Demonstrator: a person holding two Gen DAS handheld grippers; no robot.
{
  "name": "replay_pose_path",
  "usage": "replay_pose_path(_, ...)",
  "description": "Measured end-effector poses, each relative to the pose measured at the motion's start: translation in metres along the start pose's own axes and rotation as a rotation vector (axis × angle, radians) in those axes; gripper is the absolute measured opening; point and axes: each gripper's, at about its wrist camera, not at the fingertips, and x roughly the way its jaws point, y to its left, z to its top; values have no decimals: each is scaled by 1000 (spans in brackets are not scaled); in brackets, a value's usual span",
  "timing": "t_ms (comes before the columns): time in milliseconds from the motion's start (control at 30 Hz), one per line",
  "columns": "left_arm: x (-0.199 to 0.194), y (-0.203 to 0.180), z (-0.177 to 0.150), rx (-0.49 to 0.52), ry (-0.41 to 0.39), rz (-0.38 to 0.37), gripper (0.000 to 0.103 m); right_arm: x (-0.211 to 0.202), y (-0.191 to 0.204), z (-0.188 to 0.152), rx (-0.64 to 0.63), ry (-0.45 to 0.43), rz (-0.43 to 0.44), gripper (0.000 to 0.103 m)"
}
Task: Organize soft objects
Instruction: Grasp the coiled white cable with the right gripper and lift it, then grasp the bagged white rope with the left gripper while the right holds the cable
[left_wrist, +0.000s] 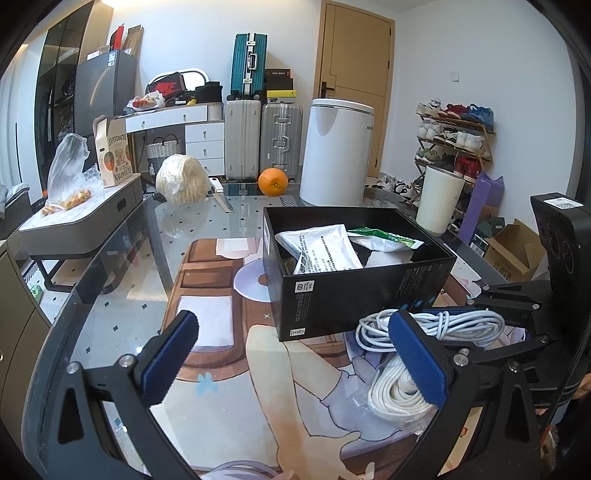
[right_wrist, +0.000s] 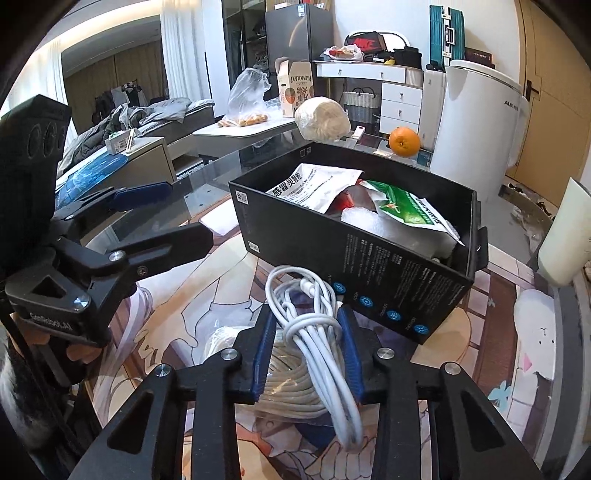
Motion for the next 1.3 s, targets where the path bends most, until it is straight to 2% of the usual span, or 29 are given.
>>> replay_pose_path(367,0,0,-1,5,4,3,103,-16,-7,-2,5,-14,-3,33)
replay_pose_path(567,1,2,-1,1,10,-10,103,-45,-13,0,5,-77,-5,33)
replay_pose_path(700,-4,-12,-2,61,0,-54,103,-66,-21,2,26,-125,-19,33)
replay_pose_path(800,2,-25,-3,97,57,-112,103,-78,-30,0,49,-149,-29,33)
replay_pose_path(1067,16,-70,-11,280,162,-122,103,-94,-49,-1,95,-186,-36,33)
replay_pose_path(1300,32,-85,-20,319,264,-173,101,-98,-55,-2,114,-194,-37,33)
